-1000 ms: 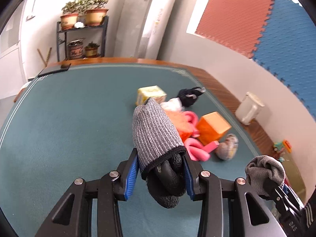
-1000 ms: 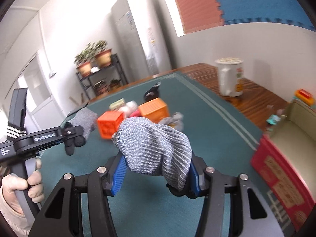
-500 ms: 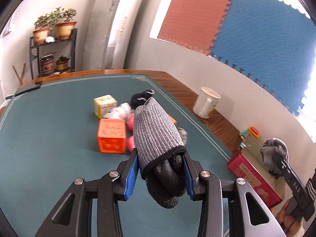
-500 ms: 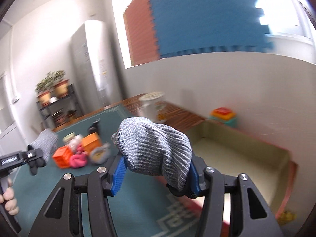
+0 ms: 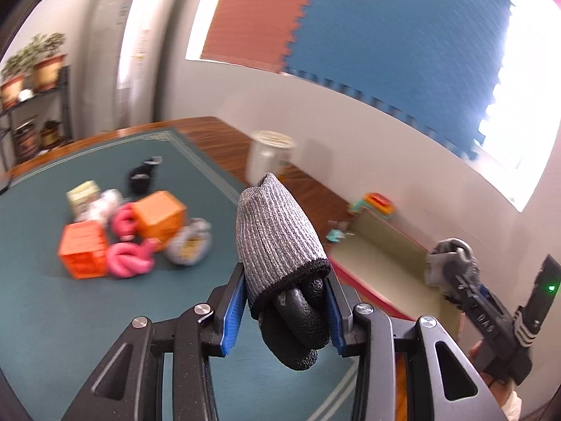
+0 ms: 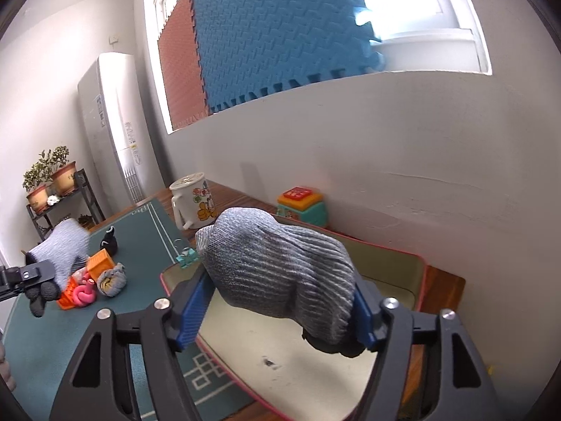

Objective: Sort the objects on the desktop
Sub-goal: 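Carry the sock to the red box and open the right tool while the left tool carries the glove, then release the glove into the red box with the left tool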

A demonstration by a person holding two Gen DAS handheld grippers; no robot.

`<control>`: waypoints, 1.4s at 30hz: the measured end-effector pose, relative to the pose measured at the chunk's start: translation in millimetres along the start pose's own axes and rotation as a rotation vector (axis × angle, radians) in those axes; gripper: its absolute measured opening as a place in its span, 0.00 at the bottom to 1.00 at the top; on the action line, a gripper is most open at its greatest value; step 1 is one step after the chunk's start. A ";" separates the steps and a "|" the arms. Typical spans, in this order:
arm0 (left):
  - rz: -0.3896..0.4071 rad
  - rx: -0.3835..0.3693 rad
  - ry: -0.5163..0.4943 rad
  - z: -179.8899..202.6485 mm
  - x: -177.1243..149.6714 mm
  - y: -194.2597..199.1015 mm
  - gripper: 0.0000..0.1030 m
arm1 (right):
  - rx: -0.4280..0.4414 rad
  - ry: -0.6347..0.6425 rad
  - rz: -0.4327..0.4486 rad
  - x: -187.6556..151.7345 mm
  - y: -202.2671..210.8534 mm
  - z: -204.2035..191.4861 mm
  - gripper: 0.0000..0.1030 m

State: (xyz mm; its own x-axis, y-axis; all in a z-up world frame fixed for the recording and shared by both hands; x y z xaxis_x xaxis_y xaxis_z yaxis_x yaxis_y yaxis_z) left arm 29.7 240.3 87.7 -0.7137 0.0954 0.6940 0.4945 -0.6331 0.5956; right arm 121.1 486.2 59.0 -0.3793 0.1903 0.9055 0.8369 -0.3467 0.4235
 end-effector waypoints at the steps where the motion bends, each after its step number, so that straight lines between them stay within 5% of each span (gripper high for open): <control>1: -0.008 -0.010 -0.009 8.1 -1.4 -4.6 0.41 | 0.000 -0.003 -0.002 -1.4 -0.3 3.3 0.71; 21: -0.091 -0.160 -0.203 128.1 -16.3 -60.5 0.46 | -0.022 0.010 0.022 -3.2 2.9 31.1 0.80; 35: -0.042 -0.021 -0.122 65.8 0.5 -49.5 0.47 | 0.060 0.031 0.022 8.7 0.2 -7.3 0.80; 38: -0.009 0.033 -0.095 43.1 6.4 -41.0 0.62 | 0.102 0.046 0.022 13.7 0.8 -25.6 0.80; 42: 0.047 0.089 -0.055 8.6 19.3 -22.4 0.68 | 0.159 0.069 0.017 18.7 -0.7 -51.7 0.80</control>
State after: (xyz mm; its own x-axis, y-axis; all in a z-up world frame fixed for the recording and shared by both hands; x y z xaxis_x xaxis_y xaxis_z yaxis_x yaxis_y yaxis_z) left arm 9.1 262.9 91.2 -0.6616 0.1105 0.7417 0.5705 -0.5677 0.5935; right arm 93.0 442.5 77.1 -0.3862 0.1205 0.9145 0.8932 -0.1985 0.4034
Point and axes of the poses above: each gripper's, at about its wrist camera, not at the fingertips, and y roughly against the way its jaws point, z to its right, x to its top, the point moved 8 cm from there along -y, roughly the way its jaws point, and after that the axes turned 11 degrees about y, right-handed, at the moved point
